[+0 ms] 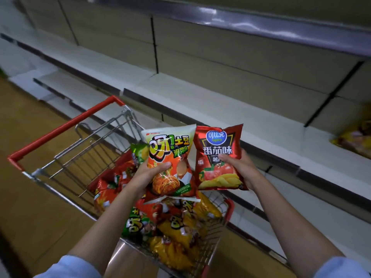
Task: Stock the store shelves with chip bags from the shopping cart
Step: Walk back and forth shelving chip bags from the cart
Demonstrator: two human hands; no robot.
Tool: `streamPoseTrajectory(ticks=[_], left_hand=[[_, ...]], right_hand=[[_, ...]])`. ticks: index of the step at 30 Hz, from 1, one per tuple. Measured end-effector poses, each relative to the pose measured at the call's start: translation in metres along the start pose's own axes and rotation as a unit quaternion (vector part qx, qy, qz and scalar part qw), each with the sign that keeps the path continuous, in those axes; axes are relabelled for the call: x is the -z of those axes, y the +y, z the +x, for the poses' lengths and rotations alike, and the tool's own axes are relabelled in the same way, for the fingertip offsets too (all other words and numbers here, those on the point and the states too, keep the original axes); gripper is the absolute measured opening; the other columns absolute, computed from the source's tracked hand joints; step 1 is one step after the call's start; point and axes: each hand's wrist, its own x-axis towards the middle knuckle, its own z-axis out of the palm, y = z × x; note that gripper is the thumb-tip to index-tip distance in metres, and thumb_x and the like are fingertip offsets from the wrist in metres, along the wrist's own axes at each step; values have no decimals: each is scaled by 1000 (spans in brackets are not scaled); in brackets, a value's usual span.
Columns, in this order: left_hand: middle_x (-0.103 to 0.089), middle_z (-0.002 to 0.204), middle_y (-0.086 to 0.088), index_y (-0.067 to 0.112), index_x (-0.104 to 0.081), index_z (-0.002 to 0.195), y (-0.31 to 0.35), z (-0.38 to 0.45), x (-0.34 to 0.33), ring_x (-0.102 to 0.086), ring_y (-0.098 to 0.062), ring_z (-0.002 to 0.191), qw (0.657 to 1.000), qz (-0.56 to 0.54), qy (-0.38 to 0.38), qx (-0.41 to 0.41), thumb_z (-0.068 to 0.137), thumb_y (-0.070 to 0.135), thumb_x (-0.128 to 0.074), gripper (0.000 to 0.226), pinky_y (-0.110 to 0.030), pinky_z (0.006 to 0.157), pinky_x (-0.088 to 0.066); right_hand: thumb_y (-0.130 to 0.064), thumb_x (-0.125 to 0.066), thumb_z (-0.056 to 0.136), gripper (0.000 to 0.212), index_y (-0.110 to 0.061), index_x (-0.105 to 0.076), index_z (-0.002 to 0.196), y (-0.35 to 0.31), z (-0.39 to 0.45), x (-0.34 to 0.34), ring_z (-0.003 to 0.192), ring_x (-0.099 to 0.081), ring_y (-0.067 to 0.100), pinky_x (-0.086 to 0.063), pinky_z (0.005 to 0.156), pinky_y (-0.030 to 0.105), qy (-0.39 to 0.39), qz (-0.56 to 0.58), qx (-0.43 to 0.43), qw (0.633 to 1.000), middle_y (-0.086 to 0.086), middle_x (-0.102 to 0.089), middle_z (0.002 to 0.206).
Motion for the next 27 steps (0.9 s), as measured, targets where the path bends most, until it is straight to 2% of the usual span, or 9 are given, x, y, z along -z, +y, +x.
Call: streamPoseTrajectory(ticks=[2,5,7,11,12,14,16,22,27], left_hand=[[-45,143,-11,16,-30,144,5,-16,-28,-51,-27,120,1000,14,-20,-9,39,55,-85,124,-43,105,-40],[-52,128,-4,11,-36,141,0,-31,-60,-54,-12,97,999,13,-41,-27,80,24,-75,74,-25,87,-44],[-62,119,-4,10,-43,135,0,-45,-85,-60,-6,84,998,24,-53,-33,78,22,-72,65,-19,69,-50],[-72,97,1,23,-56,115,-5,-67,-128,-70,-20,87,995,25,-92,-43,45,47,-89,81,-33,75,-56],[-72,95,1,25,-57,110,-6,-72,-140,-71,-19,85,993,29,-102,-44,45,46,-89,75,-31,70,-57],[-71,95,0,24,-56,107,-9,-85,-166,-70,-17,82,991,35,-120,-50,68,29,-81,46,-25,62,-55],[-70,96,-1,24,-56,105,-11,-94,-189,-69,-17,83,989,37,-138,-46,78,20,-74,33,-25,61,-55],[-71,104,-6,26,-54,113,-16,-122,-259,-69,-27,94,975,50,-212,-35,60,34,-87,62,-39,77,-56],[-73,98,-3,25,-56,110,-25,-147,-319,-71,-23,85,962,51,-266,-44,57,35,-83,60,-32,65,-56]], right_hand=[[-36,-83,56,66,-26,-53,114,0,-26,24,83,-74,23,-58,77,41,13,12,0,1000,2,-73,100],[-41,-85,53,78,-23,-52,121,1,-60,53,88,-73,25,-57,83,46,22,9,-3,1000,5,-73,105],[-37,-82,61,63,-26,-52,116,3,-88,75,86,-73,25,-58,81,44,33,17,4,999,5,-73,103],[-34,-80,63,63,-25,-53,119,9,-139,120,89,-73,26,-57,82,44,60,34,17,997,6,-73,104],[-34,-81,63,66,-24,-53,122,11,-150,132,90,-72,27,-57,84,45,68,37,22,997,7,-73,106],[-32,-81,64,66,-22,-54,123,14,-174,154,91,-72,28,-58,83,44,86,46,31,995,7,-73,106],[-31,-80,66,60,-23,-55,120,17,-195,173,89,-73,27,-59,79,41,104,51,36,993,6,-74,103],[-36,-82,61,71,-24,-53,124,31,-260,231,89,-73,26,-58,82,44,171,65,38,982,6,-74,105],[-35,-82,63,68,-25,-51,123,43,-314,277,89,-73,25,-59,81,44,232,74,45,969,6,-73,106]])
